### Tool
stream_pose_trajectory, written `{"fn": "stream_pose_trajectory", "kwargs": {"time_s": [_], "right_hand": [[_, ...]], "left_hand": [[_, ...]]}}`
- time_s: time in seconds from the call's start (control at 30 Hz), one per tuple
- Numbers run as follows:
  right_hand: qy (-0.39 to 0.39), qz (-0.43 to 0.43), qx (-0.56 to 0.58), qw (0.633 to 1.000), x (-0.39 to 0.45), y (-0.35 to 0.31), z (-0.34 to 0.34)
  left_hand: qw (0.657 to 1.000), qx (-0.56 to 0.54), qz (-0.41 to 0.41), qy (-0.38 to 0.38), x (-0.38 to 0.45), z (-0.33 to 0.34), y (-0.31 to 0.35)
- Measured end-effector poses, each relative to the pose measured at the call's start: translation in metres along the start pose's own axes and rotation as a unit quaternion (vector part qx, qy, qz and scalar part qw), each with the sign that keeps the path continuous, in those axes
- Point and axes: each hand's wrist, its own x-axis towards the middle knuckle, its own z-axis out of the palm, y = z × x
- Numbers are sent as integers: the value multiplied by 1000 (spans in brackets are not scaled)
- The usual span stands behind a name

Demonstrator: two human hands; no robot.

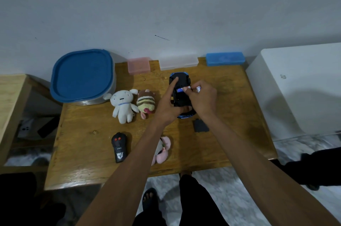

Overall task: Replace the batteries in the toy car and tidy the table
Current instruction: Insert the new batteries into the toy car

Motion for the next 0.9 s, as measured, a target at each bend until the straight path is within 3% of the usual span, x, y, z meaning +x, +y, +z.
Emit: {"fn": "stream_pose_trajectory", "kwargs": {"time_s": [0.5, 0.67, 0.77, 0.83, 0.9], "right_hand": [[-5, -71, -67, 995, 3, -11, -3], [-73, -16, -51, 996, 11, -10, -6], [-112, 133, 109, 979, 18, -17, -16], [-126, 237, 263, 927, 24, -21, -23], [-114, 281, 391, 869, 29, -24, -25]], "left_hand": [[1000, 8, 28, -7, 2, -2, 12], [1000, 11, 16, -21, 3, -6, 13], [1000, 15, 4, -18, 3, -7, 8], [1000, 14, -9, -17, 2, -8, 3], [999, 13, -24, -20, 1, -8, -2]]}}
